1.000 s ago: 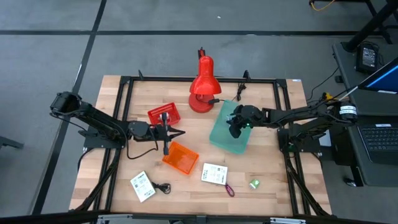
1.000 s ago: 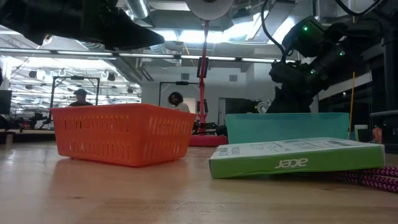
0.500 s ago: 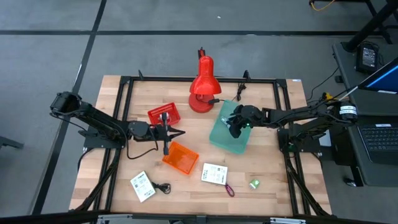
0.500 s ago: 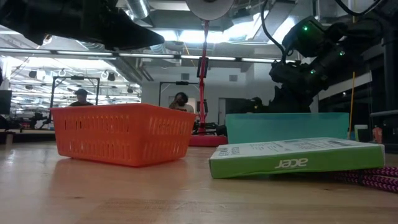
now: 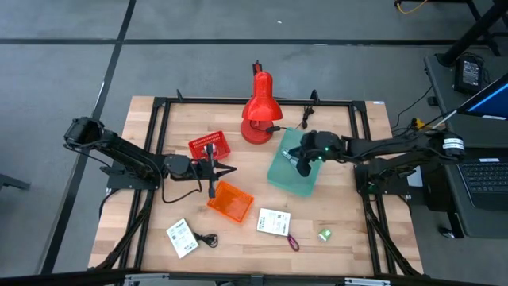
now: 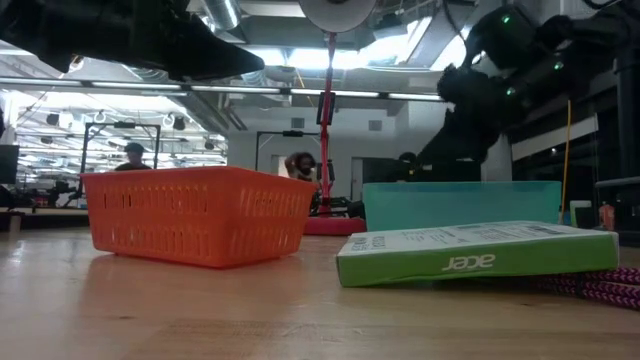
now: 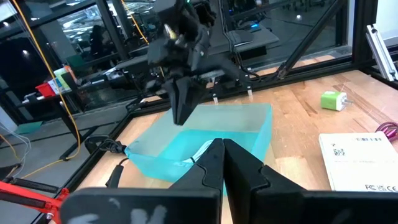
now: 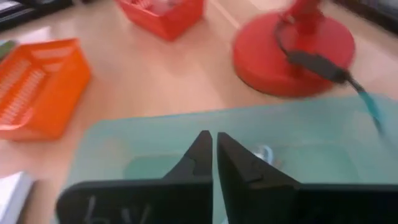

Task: Pick and place items into bin
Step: Put the left white card reader box into the orange bin

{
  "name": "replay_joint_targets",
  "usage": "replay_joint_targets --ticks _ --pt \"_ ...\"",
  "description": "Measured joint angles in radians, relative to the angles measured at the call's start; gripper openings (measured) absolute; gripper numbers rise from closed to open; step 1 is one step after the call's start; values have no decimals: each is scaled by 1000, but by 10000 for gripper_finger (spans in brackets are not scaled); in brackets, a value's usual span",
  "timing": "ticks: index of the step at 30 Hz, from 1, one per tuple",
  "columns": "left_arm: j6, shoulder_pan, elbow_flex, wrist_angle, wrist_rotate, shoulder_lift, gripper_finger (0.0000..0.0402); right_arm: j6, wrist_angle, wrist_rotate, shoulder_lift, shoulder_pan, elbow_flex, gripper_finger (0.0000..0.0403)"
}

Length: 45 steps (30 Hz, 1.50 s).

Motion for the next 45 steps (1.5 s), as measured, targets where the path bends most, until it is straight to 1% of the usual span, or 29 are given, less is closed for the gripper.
replay_joint_targets --ticks 4,7,10,15,17,20,24,31,37,41,45 --pt "-2 0 0 0 2 0 4 -32 14 -1 -28 39 0 7" --pt "-3 0 0 0 17 0 7 -66 39 1 -31 72 0 2" --pt "-37 -1 0 0 72 0 8 -128 79 0 -30 111 0 3" --pt "-124 -2 0 0 203 0 8 -275 235 -1 -27 183 0 1" --pt "-134 -2 0 -1 211 0 9 -290 272 -2 -27 204 0 2" --pt "-150 -2 1 -37 211 0 17 -284 274 -2 -27 227 0 1" --pt "-159 -1 1 -93 212 0 47 -283 274 -2 -27 247 0 2" --pt "-183 -1 1 -97 228 1 127 -202 276 -2 -27 253 0 3" --pt "-129 -1 1 -98 224 1 187 -183 276 -2 -27 253 0 1" --pt "-75 -1 1 -98 222 1 216 -182 276 1 -27 253 -1 4" --pt "-23 -1 1 -98 205 1 232 -146 276 1 -27 253 -1 4"
